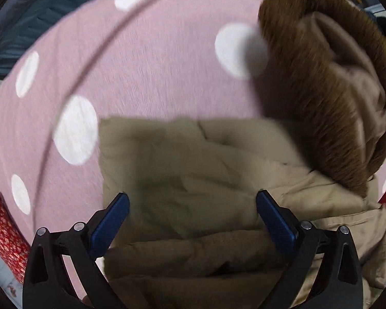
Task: Fold large clothes
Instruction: 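Grasp the brown fleece hood rim with the left tool while the right tool grips it too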
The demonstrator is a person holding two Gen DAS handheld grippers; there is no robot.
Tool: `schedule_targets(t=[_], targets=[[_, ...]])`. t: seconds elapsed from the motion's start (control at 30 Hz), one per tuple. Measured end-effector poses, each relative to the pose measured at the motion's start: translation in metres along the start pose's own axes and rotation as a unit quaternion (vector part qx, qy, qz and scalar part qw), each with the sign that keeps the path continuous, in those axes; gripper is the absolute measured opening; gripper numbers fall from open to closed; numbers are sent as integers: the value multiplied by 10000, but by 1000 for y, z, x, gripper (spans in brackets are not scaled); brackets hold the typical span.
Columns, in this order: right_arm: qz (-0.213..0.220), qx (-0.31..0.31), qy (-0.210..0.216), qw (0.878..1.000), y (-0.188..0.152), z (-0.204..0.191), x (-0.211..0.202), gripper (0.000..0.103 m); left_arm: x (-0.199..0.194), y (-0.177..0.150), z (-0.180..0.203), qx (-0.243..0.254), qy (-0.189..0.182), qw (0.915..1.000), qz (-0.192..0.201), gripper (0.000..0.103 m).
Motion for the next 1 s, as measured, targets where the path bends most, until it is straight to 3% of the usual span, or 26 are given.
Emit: schedule_targets(t=[0.07,0.13,0.2,0.23,0.3,0.4,0.43,0.5,0.53,0.6,0.63,0.67,0.7,0.8,0.93,1.0], targets=[[295,-580,-249,9976,-5,-27,-6,75,3,-10,3,181,70,9996,215,98],[522,-1170,-328,9912,-11,-57,-14,50,2,-19,1,178,21,9992,355,98],[643,-1929,-440,9781,-19,-96,-21,36,0,-34,-10,37,-95,9991,423,98],[723,-2434,-489,9660,-25,-122,-27,30,0,-43,-15,-5,-102,9990,434,98],[862,-3087,-458,9461,-35,-160,-34,24,0,-61,-28,-147,-147,9988,442,98],[1034,-4178,-197,9024,-58,-235,-45,19,0,-93,-47,-477,-340,9970,499,98],[1089,-4715,-146,8750,-73,-270,-47,19,0,-110,-57,-677,-435,9953,538,97],[1158,-5423,-130,8321,-99,-322,-45,18,3,-142,-74,-1103,-641,9903,548,98],[1165,-5631,-85,8181,-107,-338,-44,17,6,-155,-80,-1284,-746,9874,539,98],[1180,-6185,189,7767,-137,-386,-44,17,10,-188,-94,-1737,-968,9781,610,97],[1152,-6380,313,7607,-149,-405,-45,16,8,-200,-96,-1850,-993,9753,686,97],[1106,-6457,373,7546,-155,-417,-43,16,3,-212,-99,-1977,-977,9719,817,97],[1076,-6449,419,7555,-158,-425,-43,17,-3,-219,-101,-2085,-984,9683,962,96],[863,-6213,239,7784,-147,-437,-25,22,-31,-222,-103,-2262,-970,9598,1348,96],[753,-5857,-326,8064,-119,-412,-8,27,-68,-197,-113,-2102,-984,9565,1768,96],[786,-5553,-687,8251,-100,-376,-11,28,-88,-179,-121,-1941,-1091,9547,1972,96]])
Point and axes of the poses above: each gripper's, at about its wrist camera, not at the fingertips, and x roughly the way its jaws point, z to its right, y to its top, the point moved 3 cm from there along x, roughly the way its jaws point, and after that the axes turned 2 degrees about -y, right-handed, at the moved point
